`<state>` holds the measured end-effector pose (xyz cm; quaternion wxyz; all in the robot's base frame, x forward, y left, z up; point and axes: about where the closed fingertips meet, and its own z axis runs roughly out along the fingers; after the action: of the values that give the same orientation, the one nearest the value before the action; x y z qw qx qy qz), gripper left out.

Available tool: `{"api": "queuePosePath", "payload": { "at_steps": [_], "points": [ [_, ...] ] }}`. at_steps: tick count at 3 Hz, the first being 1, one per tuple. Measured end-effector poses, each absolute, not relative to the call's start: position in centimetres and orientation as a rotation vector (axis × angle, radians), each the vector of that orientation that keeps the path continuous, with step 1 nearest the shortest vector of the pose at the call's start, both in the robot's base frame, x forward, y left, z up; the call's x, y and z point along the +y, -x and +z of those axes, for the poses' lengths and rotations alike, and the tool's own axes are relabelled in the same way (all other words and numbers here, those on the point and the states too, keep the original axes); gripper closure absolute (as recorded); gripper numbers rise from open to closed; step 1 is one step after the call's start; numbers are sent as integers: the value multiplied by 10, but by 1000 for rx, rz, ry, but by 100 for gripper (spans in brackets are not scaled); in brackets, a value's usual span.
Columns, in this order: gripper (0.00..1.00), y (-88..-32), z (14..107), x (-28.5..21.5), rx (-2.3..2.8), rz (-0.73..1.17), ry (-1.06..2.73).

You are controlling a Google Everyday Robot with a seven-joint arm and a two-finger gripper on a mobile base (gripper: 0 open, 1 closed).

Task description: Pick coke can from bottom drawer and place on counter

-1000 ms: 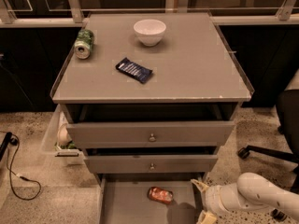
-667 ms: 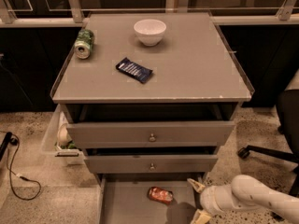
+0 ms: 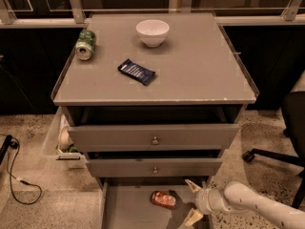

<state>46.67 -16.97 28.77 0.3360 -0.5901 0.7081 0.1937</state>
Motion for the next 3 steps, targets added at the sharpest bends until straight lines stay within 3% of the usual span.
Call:
{"api": "queuePosePath", "payload": {
  "at_steps": [3],
  "points": [
    [0,-493,209,-138,1850,504,1610]
  ]
}}
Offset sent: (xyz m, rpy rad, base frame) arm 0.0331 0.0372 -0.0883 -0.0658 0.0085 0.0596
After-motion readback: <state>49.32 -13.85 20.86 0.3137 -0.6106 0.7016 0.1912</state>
